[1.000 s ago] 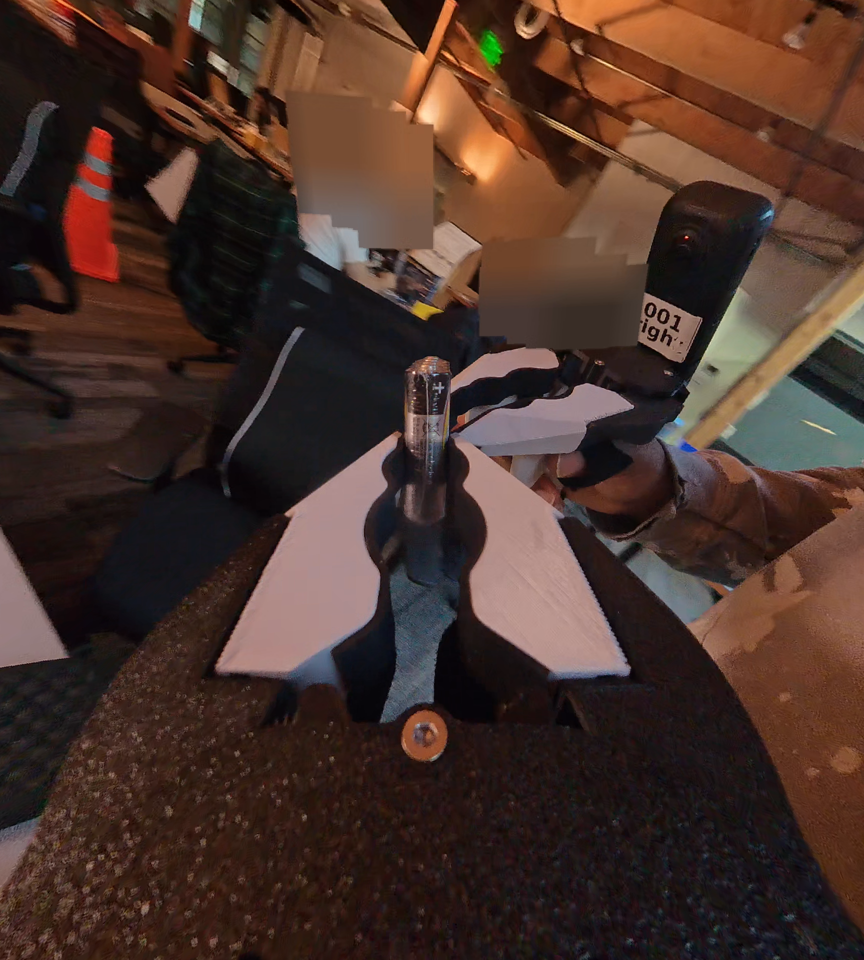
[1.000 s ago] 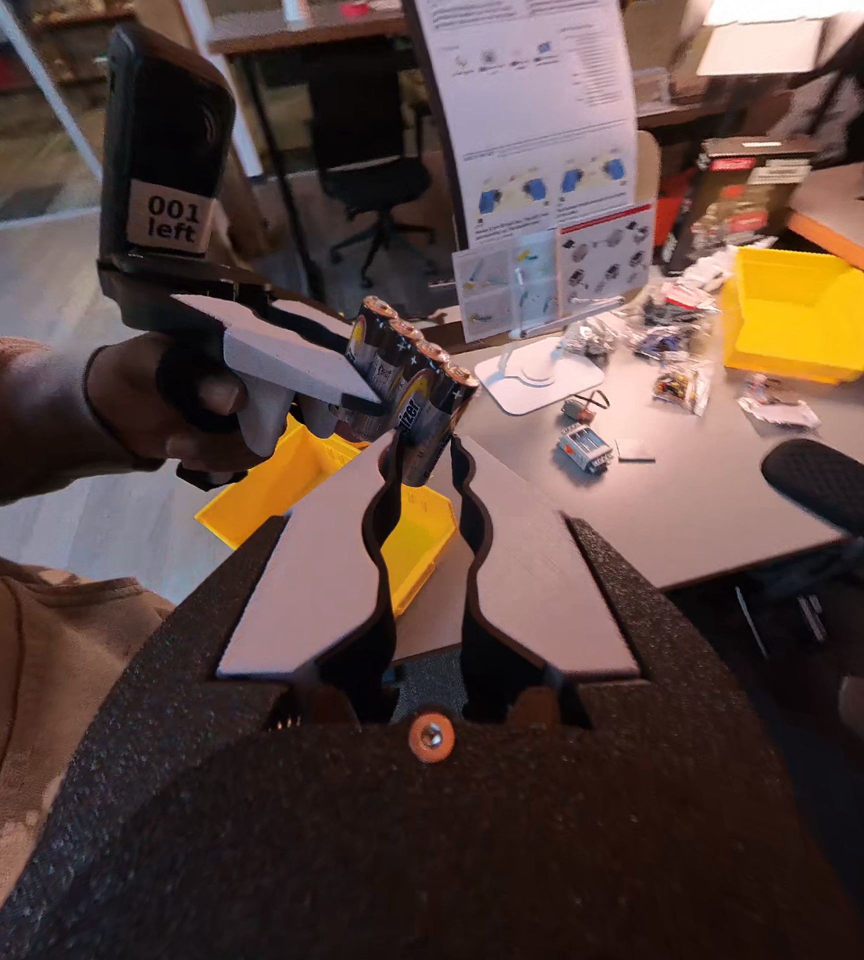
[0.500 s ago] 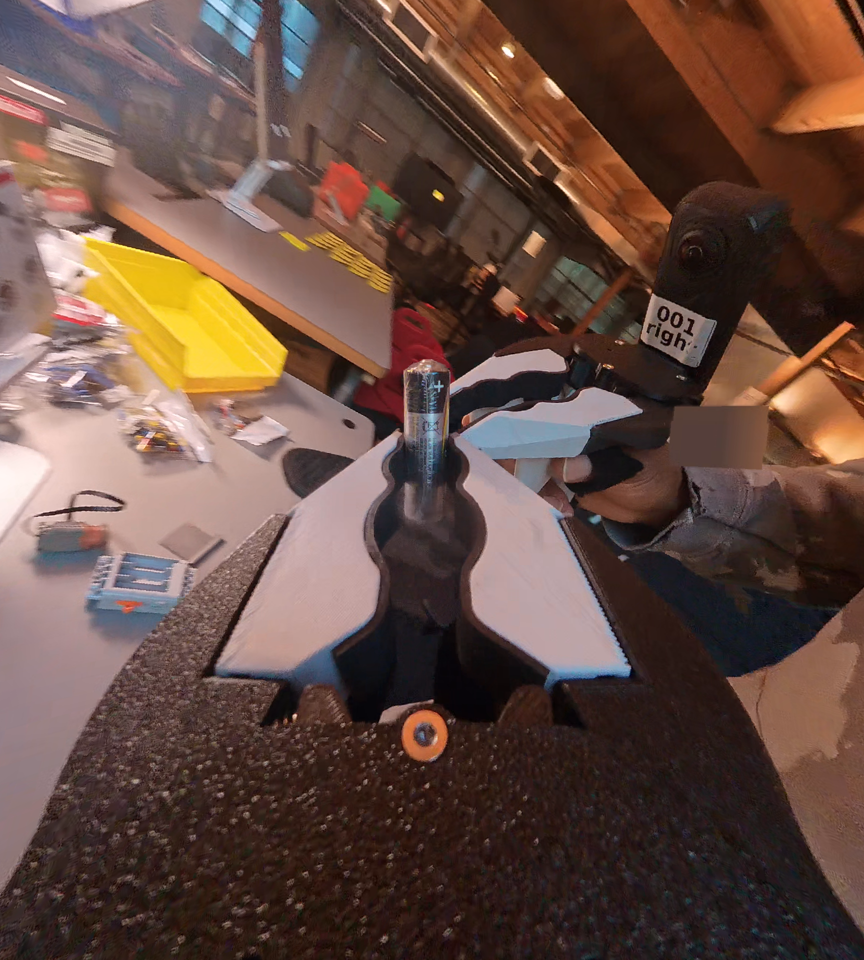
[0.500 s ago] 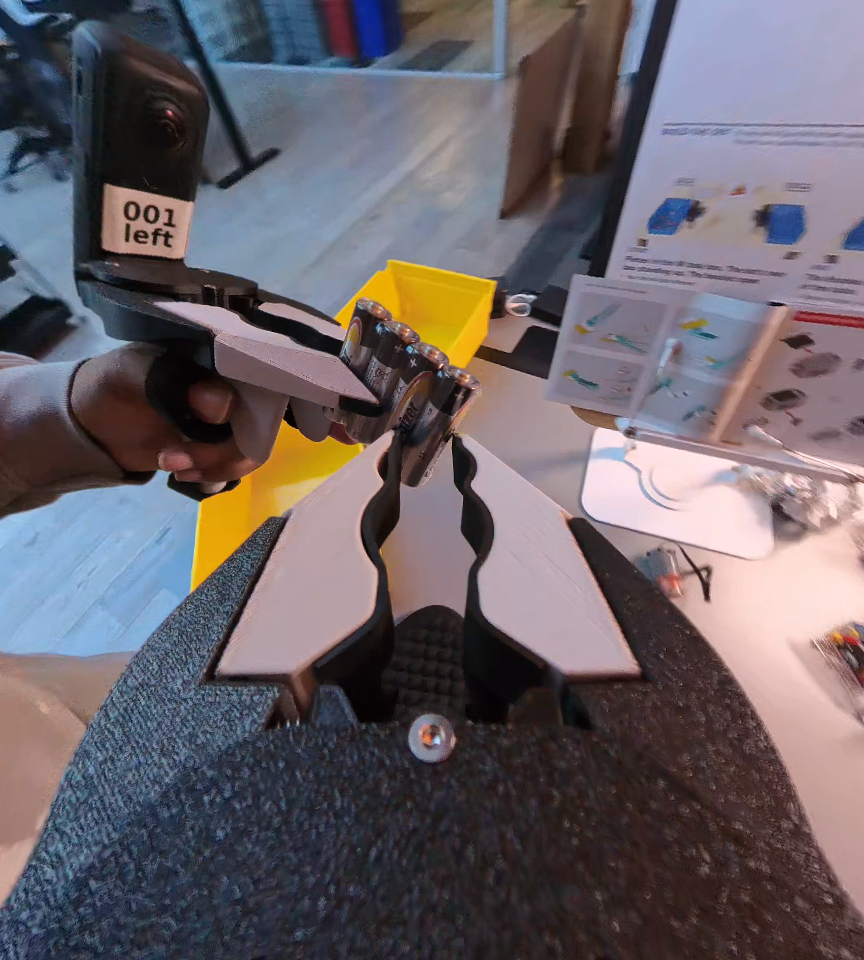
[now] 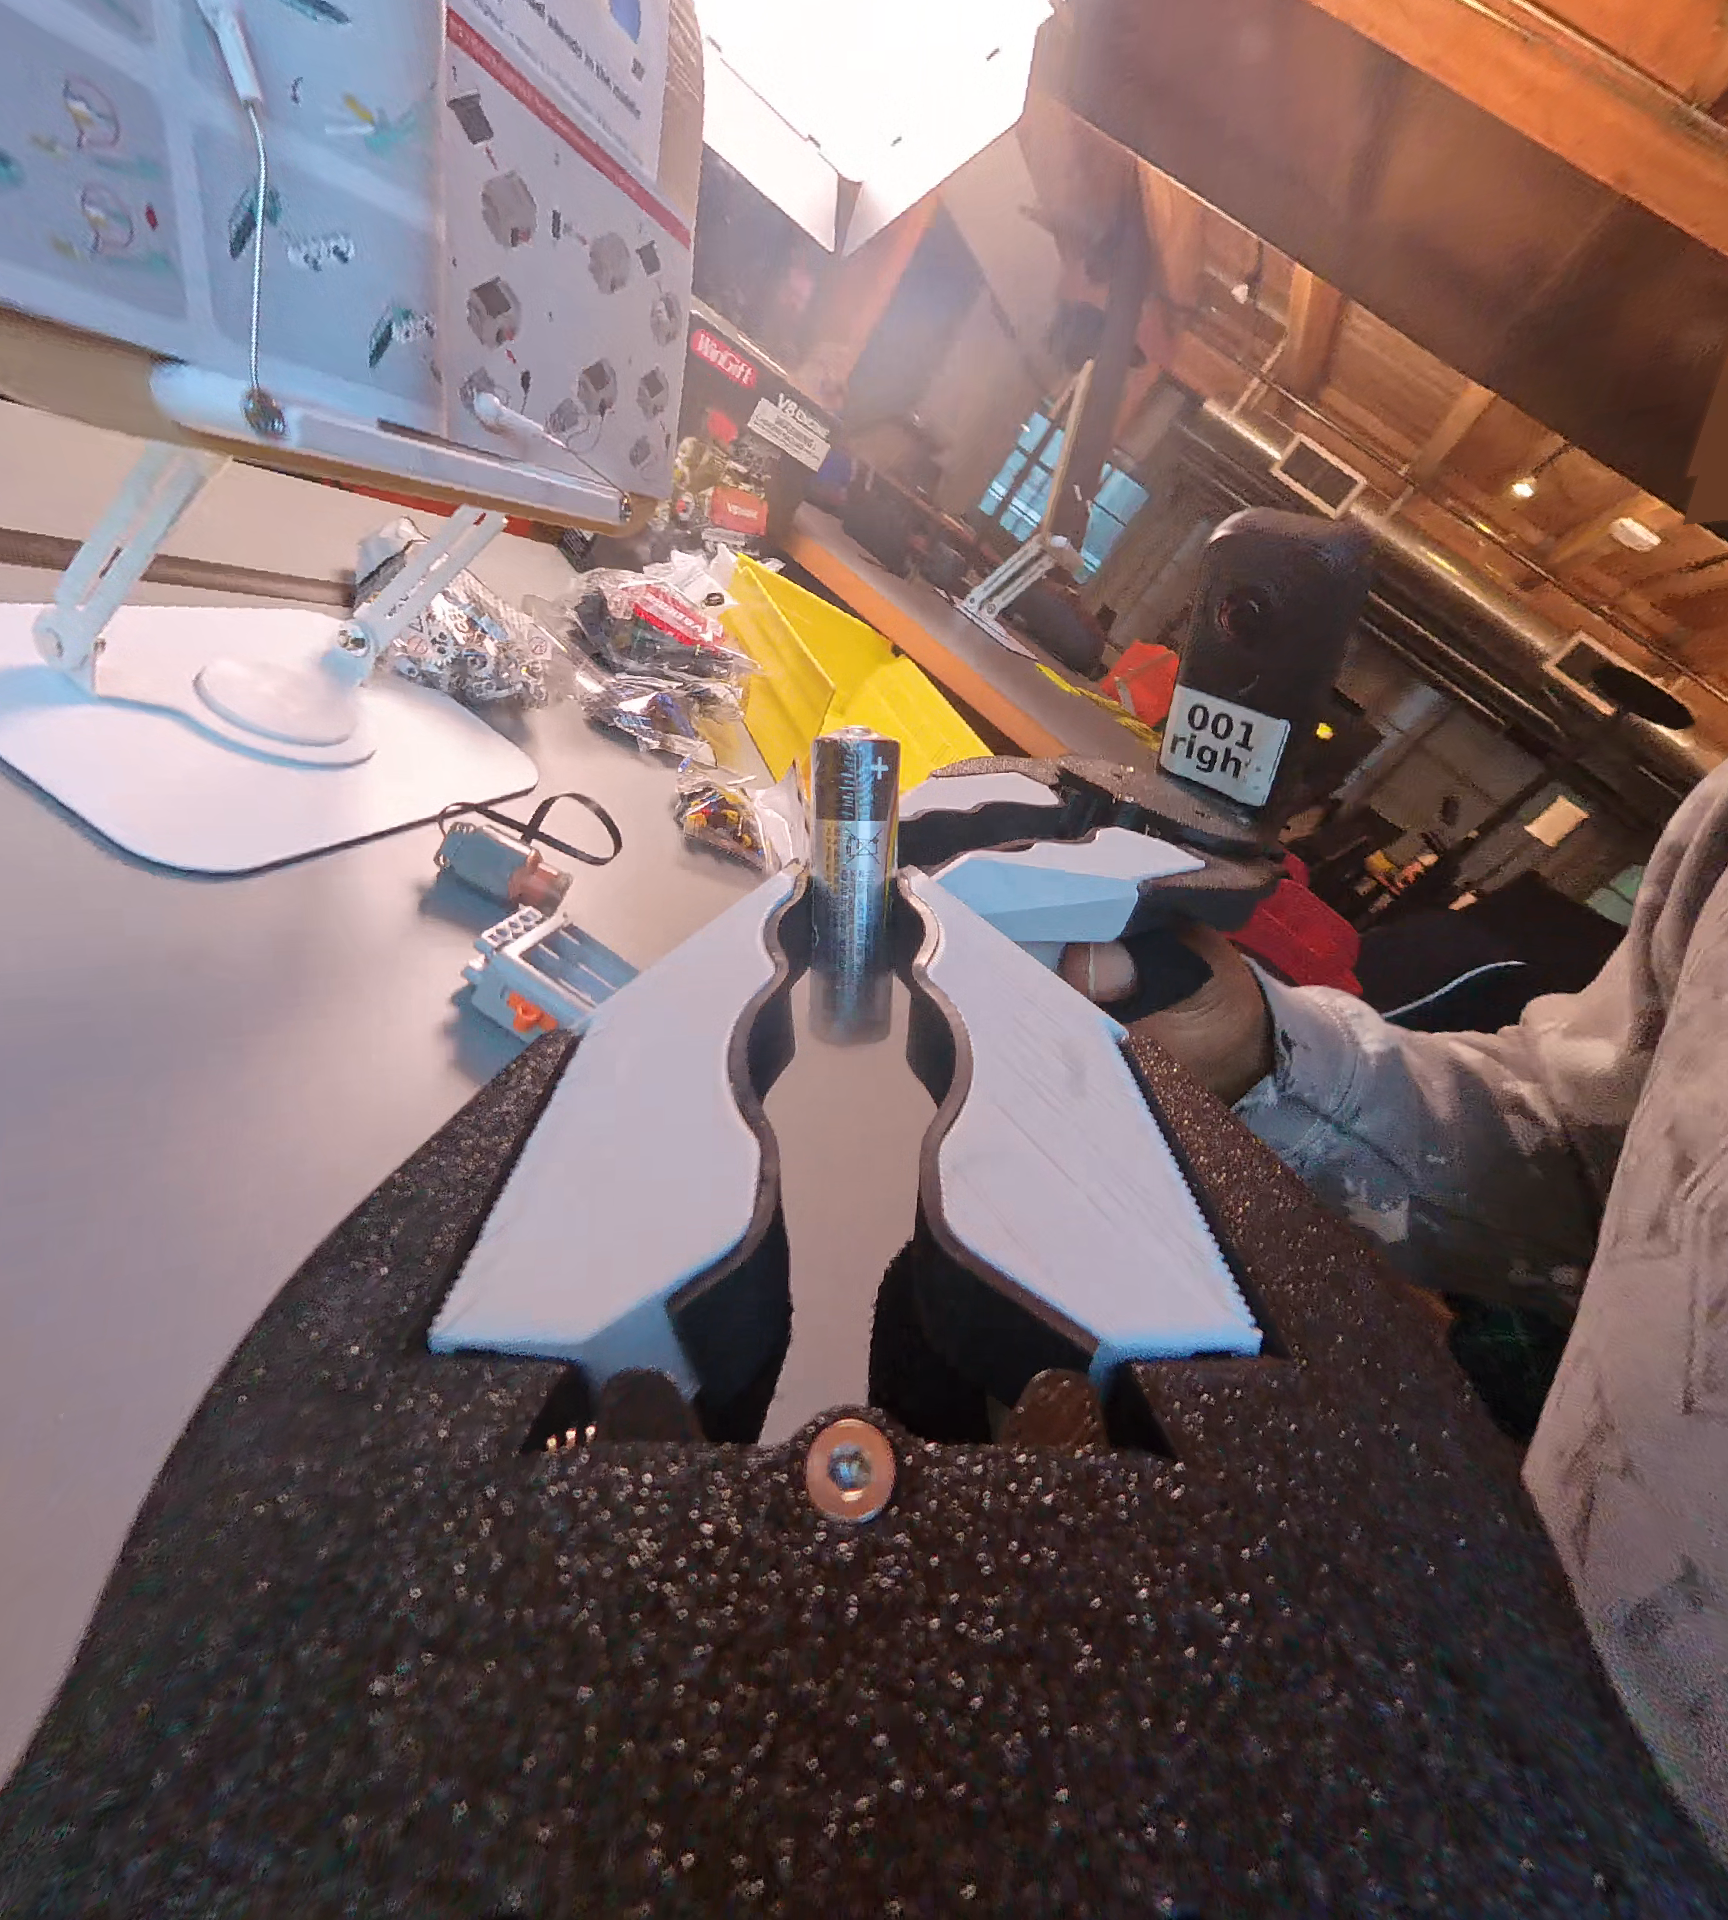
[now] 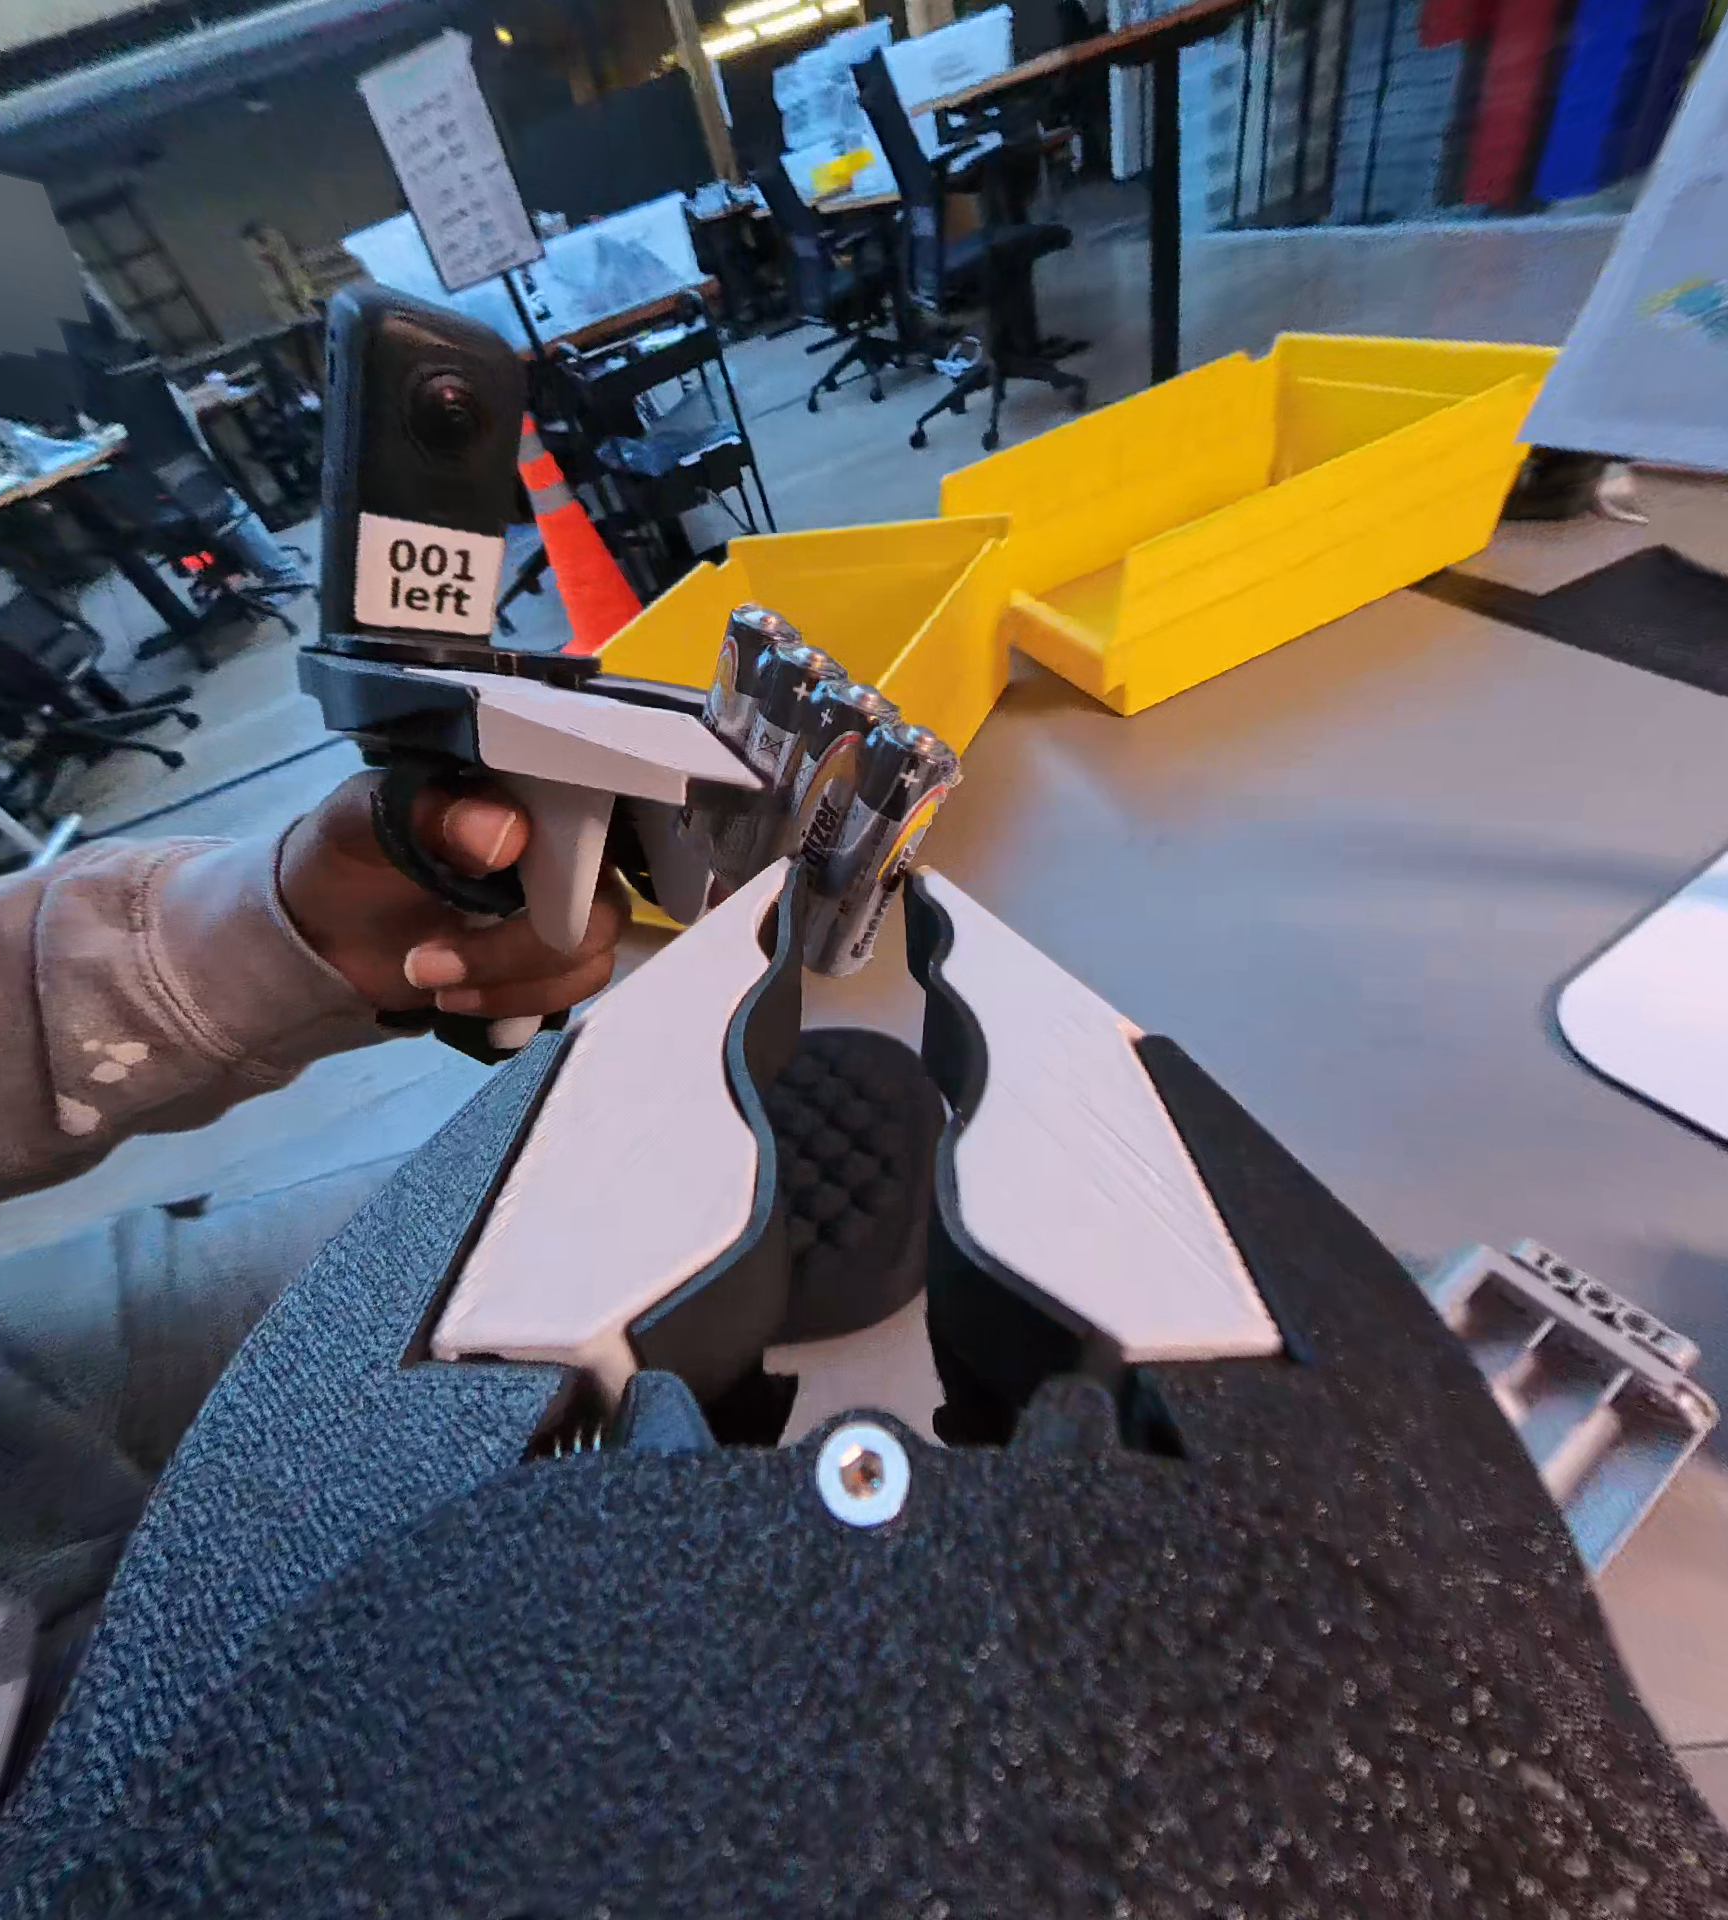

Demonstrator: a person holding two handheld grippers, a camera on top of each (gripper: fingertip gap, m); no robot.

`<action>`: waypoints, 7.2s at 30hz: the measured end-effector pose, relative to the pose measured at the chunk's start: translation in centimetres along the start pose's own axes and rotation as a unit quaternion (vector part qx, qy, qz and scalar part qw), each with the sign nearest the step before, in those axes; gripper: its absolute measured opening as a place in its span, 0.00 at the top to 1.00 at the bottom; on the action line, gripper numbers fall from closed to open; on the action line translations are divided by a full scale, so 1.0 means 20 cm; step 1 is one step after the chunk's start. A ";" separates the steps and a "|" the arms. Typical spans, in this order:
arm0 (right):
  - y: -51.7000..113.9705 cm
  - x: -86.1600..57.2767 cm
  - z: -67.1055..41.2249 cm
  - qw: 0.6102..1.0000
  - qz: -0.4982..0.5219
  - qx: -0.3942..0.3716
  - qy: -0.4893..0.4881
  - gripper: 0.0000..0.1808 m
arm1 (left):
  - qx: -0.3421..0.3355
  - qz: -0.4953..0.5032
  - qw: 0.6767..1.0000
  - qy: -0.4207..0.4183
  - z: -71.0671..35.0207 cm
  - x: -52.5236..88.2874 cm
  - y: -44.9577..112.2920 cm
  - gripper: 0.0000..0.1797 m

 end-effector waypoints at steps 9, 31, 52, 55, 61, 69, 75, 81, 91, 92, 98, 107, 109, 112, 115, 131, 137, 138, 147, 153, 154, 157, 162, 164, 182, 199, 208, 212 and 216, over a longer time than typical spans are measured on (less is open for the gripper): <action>-0.28 0.48 0.31 0.983 -0.015 -0.078 -0.163 0.89 | -0.085 -0.055 0.993 0.053 0.44 -0.48 -0.14 0.94; -0.88 0.47 0.69 0.991 0.058 -0.054 -0.110 0.89 | 0.028 0.080 0.996 0.011 0.87 -0.82 0.31 0.94; -0.67 -0.08 0.39 0.986 0.069 0.018 -0.151 0.92 | 0.146 0.040 0.984 0.091 0.50 -0.28 0.56 0.91; -0.59 -0.20 0.46 0.992 0.058 0.043 -0.108 0.93 | 0.180 0.031 0.980 0.074 0.53 -0.15 0.59 0.91; -0.54 -0.27 0.47 0.992 -0.040 0.049 -0.112 0.92 | 0.214 0.092 0.964 0.128 0.53 -0.08 0.60 0.93; -0.56 -0.07 0.52 0.971 -0.175 0.061 -0.150 0.92 | 0.263 0.130 0.927 0.232 0.68 -0.20 0.59 0.93; -0.54 -0.13 0.54 0.964 -0.060 0.081 -0.247 0.92 | 0.224 0.043 0.936 0.267 0.66 -0.12 0.61 0.91; -0.55 -0.17 0.62 0.976 -0.050 0.078 -0.195 0.93 | 0.222 -0.005 0.933 0.283 0.70 -0.10 0.64 0.91; -0.57 -0.28 0.69 0.985 -0.107 0.109 -0.080 0.93 | 0.222 0.060 0.953 0.195 0.64 -0.09 0.66 0.92; -0.57 -0.28 0.68 0.985 -0.113 0.106 -0.078 0.92 | 0.227 0.070 0.954 0.185 0.64 -0.09 0.66 0.92; -0.57 -0.27 0.67 0.984 -0.125 0.104 -0.078 0.92 | 0.272 0.078 0.939 0.196 0.71 -0.07 0.70 0.94; -0.51 -0.35 0.82 0.960 -0.043 0.220 -0.170 0.92 | 0.345 -0.006 0.901 0.263 0.81 0.04 0.72 0.94; -0.51 -0.35 0.82 0.960 -0.045 0.219 -0.168 0.92 | 0.348 -0.009 0.900 0.264 0.81 0.04 0.72 0.94; -0.50 -0.36 0.82 0.960 -0.046 0.219 -0.167 0.92 | 0.339 -0.007 0.903 0.265 0.80 0.04 0.72 0.94; -0.49 -0.38 0.82 0.964 -0.022 0.216 -0.156 0.92 | 0.328 -0.022 0.907 0.262 0.79 0.06 0.73 0.94; -0.42 -0.43 0.79 0.962 0.115 0.204 -0.139 0.93 | 0.278 -0.157 0.904 0.283 0.76 0.13 0.72 0.94; -0.43 -0.39 0.81 0.971 0.123 0.186 -0.082 0.92 | 0.259 -0.180 0.871 0.376 0.80 0.09 0.69 0.94; -0.43 -0.38 0.81 0.974 0.111 0.187 -0.070 0.92 | 0.256 -0.177 0.866 0.390 0.81 0.08 0.69 0.94; -0.43 -0.35 0.82 0.969 -0.001 0.234 -0.085 0.92 | 0.295 -0.102 0.853 0.419 0.82 0.04 0.65 0.93; -0.41 -0.34 0.81 0.954 -0.104 0.249 -0.127 0.92 | 0.329 0.001 0.906 0.266 0.78 0.07 0.64 0.94; -0.42 -0.33 0.82 0.950 -0.130 0.251 -0.133 0.92 | 0.334 0.019 0.908 0.253 0.78 0.05 0.64 0.93; -0.43 -0.32 0.83 0.942 -0.170 0.258 -0.129 0.92 | 0.345 0.013 0.901 0.261 0.80 0.06 0.69 0.84; -0.42 -0.41 0.80 0.955 -0.101 0.247 -0.129 0.86 | 0.367 0.028 0.912 0.183 0.80 0.08 0.71 0.94; -0.43 -0.43 0.78 0.961 -0.042 0.231 -0.144 0.83 | 0.373 0.040 0.917 0.133 0.79 0.10 0.71 0.94; -0.37 -0.42 0.75 0.910 0.099 0.235 -0.326 0.91 | 0.402 0.104 0.910 -0.004 0.78 0.18 0.70 0.93; -0.36 -0.37 0.79 0.887 0.042 0.227 -0.399 1.00 | 0.434 0.152 0.885 -0.065 0.79 0.17 0.70 0.94; -0.33 -0.43 0.76 0.894 0.158 0.179 -0.378 1.00 | 0.415 0.123 0.899 -0.062 0.77 0.22 0.71 0.94; -0.33 -0.46 0.73 0.895 0.193 0.163 -0.368 1.00 | 0.428 0.129 0.894 -0.043 0.80 0.20 0.70 0.94; -0.34 -0.59 0.63 0.910 0.208 0.145 -0.329 1.00 | 0.468 0.177 0.864 0.050 0.92 -0.04 0.73 0.94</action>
Point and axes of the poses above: each gripper's, where its closed fingertips meet, y out along the fingers, z out of its underside, x = y × z across the jaws, the point moved 1 cm from there along -y, back along the fingers, and after that the axes turned 5 degrees about x, right-handed, at the moved point
